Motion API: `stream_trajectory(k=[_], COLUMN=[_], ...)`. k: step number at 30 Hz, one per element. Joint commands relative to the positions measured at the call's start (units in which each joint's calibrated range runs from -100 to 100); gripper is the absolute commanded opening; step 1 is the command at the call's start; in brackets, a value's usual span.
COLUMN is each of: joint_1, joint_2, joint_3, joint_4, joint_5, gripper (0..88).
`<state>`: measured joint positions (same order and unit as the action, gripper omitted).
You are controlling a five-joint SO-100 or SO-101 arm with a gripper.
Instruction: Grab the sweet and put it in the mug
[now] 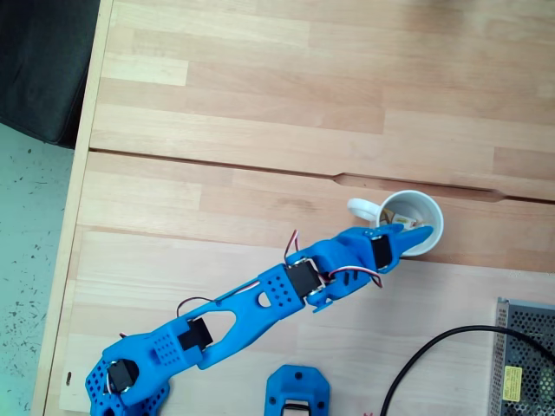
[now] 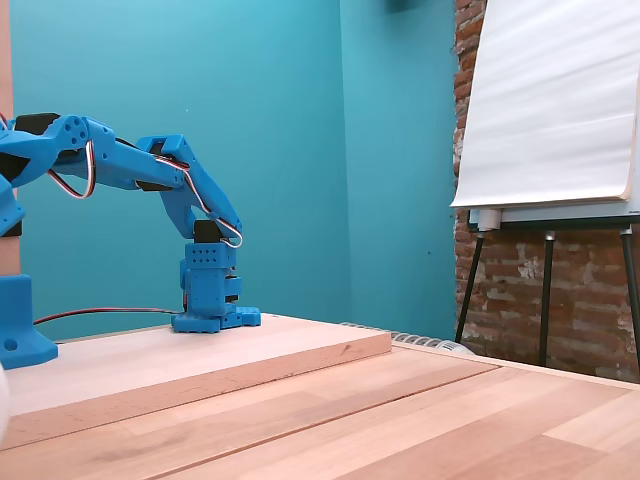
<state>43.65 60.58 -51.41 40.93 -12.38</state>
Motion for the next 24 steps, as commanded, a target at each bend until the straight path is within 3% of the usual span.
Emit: stream_trajectory(k=[1, 7, 24], joint_1=[-0.08, -0.44, -6.9], joint_2=[-4.9, -14.8, -65.31], joint_3=[-2.56, 9.66, 81.03], joint_4=[-0.44, -0.44, -1.33], joint_5=[-0.1, -0.1, 0.05], gripper=[12.9, 4.4, 5.4])
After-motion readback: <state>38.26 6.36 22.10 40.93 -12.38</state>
